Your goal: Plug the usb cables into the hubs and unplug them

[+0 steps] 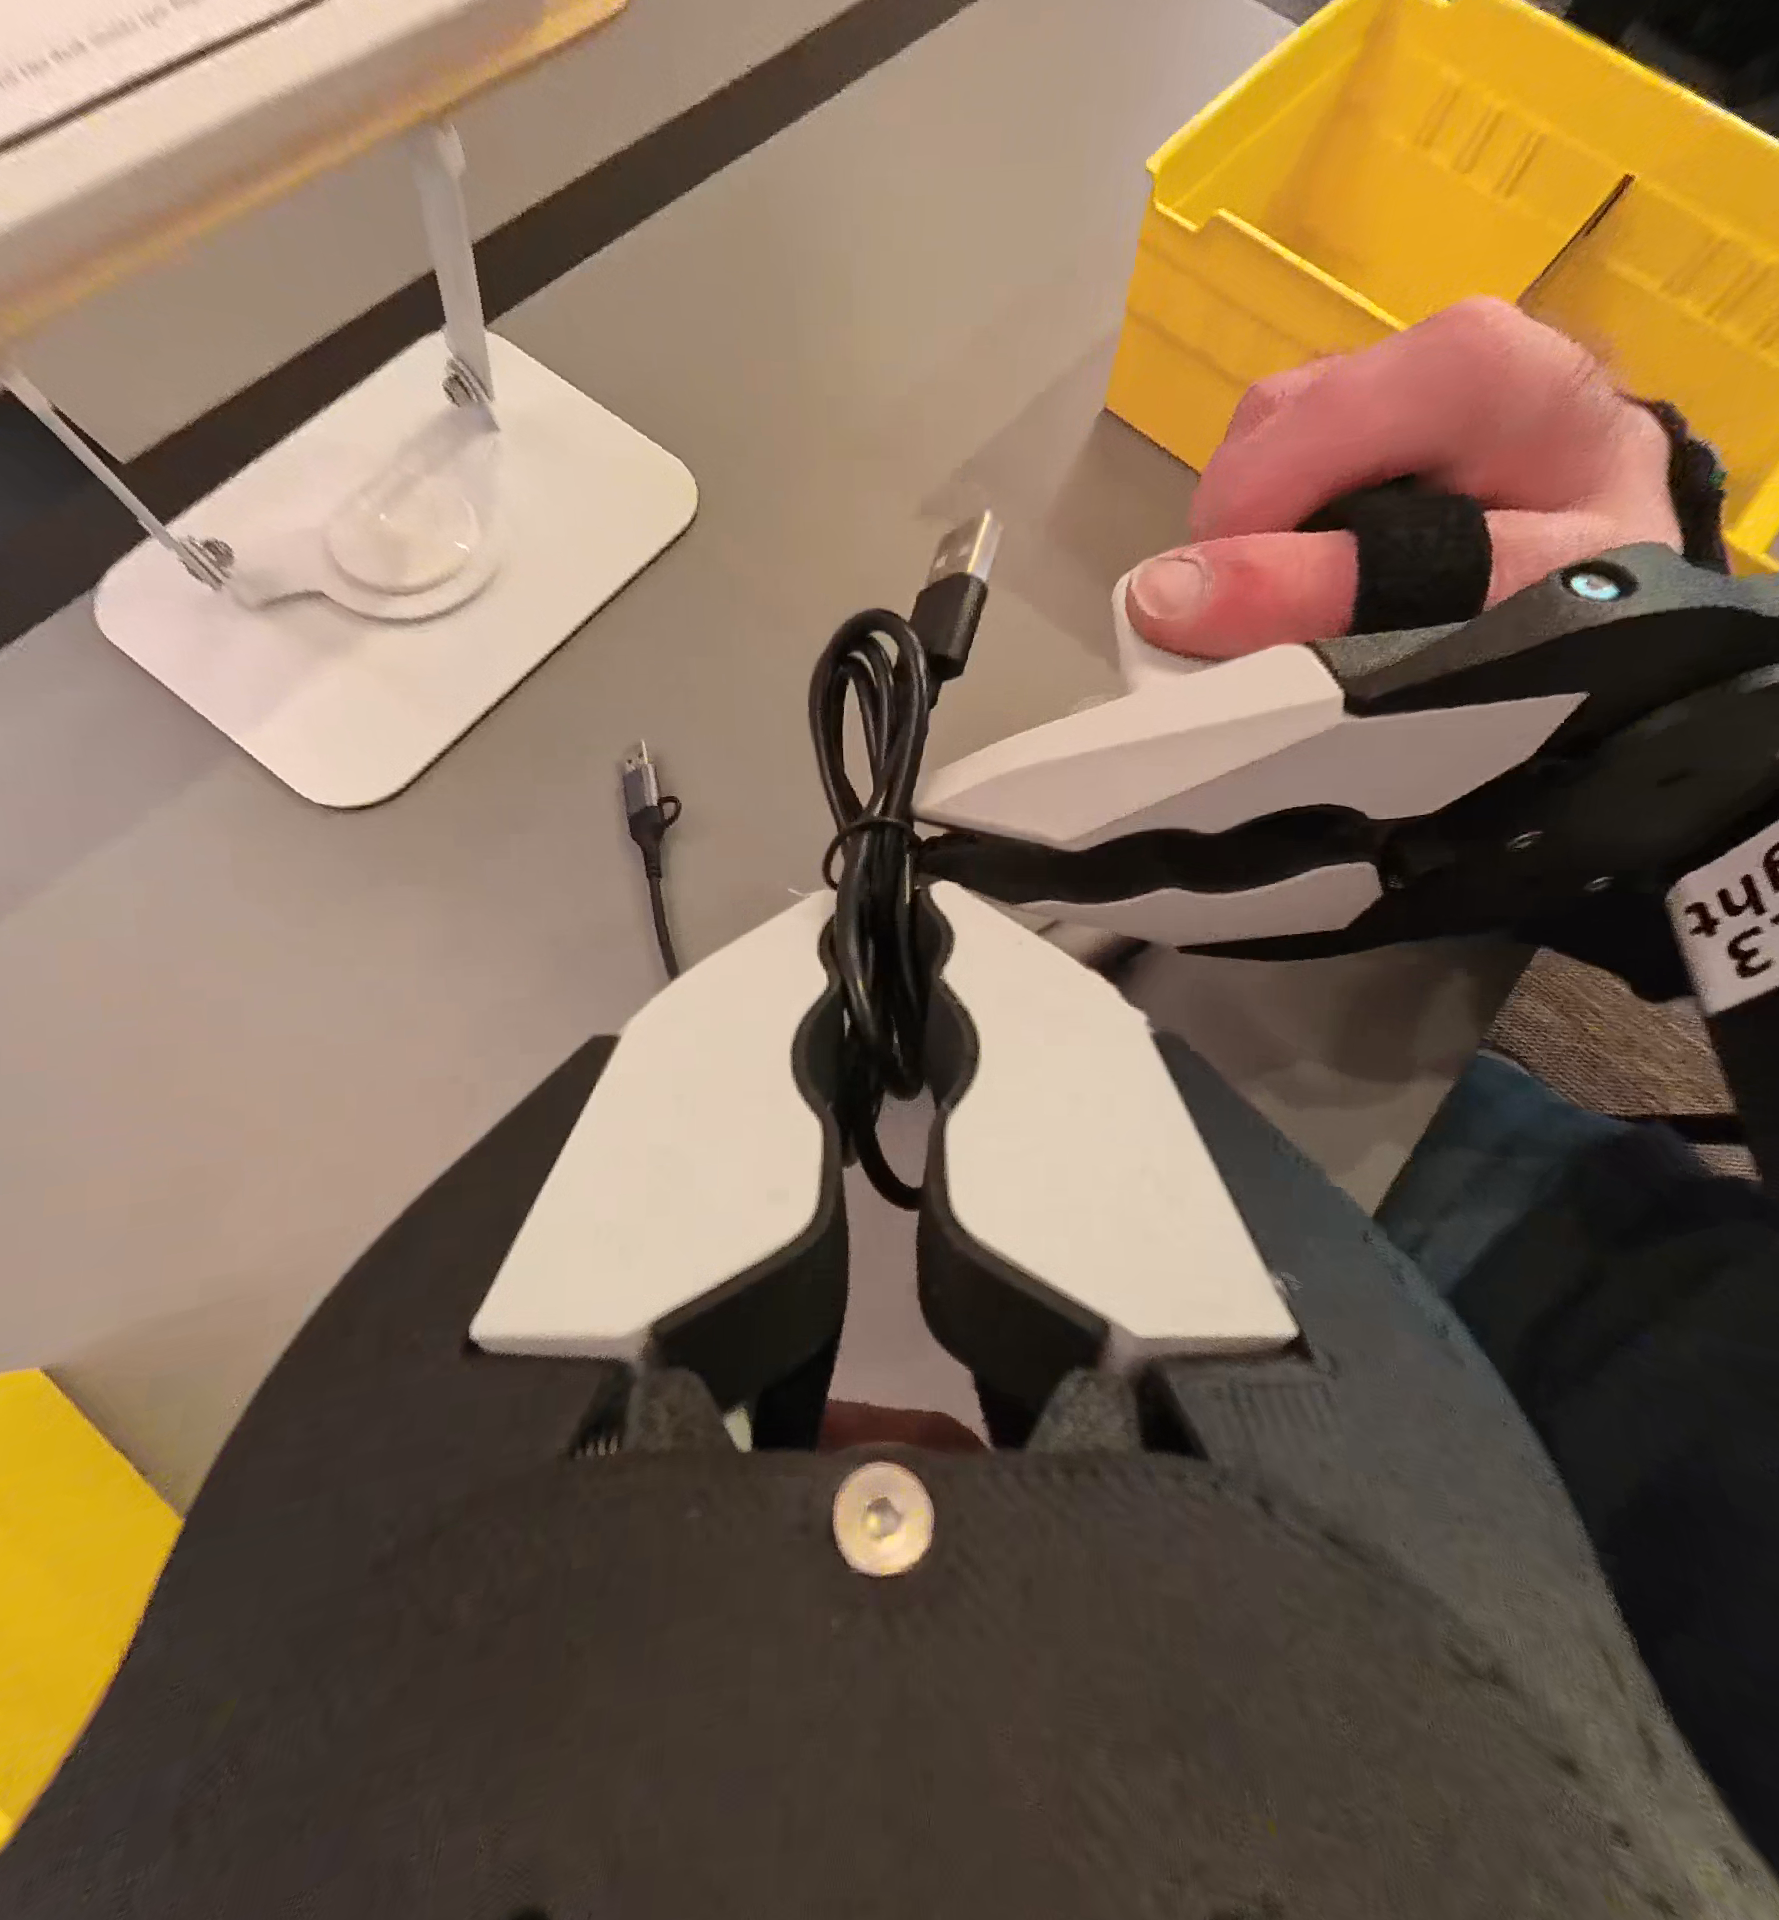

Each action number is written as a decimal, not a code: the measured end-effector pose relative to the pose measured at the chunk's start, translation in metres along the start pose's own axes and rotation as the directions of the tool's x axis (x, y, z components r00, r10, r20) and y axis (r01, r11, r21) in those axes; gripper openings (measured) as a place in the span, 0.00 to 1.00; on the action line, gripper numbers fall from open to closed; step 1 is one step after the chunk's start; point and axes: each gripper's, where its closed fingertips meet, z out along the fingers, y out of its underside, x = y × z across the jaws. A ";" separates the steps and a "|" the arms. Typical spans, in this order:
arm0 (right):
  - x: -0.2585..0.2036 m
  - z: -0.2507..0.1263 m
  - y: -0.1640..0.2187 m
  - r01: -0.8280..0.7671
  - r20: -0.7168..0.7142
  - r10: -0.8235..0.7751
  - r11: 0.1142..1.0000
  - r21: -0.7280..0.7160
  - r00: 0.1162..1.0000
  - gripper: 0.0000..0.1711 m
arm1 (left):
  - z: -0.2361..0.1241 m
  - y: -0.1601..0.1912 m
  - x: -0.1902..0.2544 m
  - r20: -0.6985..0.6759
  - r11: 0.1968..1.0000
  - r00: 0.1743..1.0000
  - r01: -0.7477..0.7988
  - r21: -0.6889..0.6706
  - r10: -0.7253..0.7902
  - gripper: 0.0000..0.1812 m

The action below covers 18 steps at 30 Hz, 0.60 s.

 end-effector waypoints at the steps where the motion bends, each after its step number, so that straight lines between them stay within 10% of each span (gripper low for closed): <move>1: 0.000 0.000 0.000 0.014 -0.004 -0.014 1.000 0.002 1.000 0.04 | 0.001 0.000 0.000 -0.009 1.000 1.000 0.014 -0.004 -0.014 0.05; 10: -0.004 -0.001 0.005 0.084 0.005 -0.084 0.996 0.000 0.996 0.00 | 0.006 -0.001 0.004 -0.135 0.984 0.975 0.176 -0.040 -0.179 0.05; 18: 0.003 -0.001 0.010 -0.247 0.026 0.248 0.969 -0.020 0.968 0.00 | 0.006 -0.009 0.003 -0.095 0.992 0.988 0.124 0.006 -0.123 0.05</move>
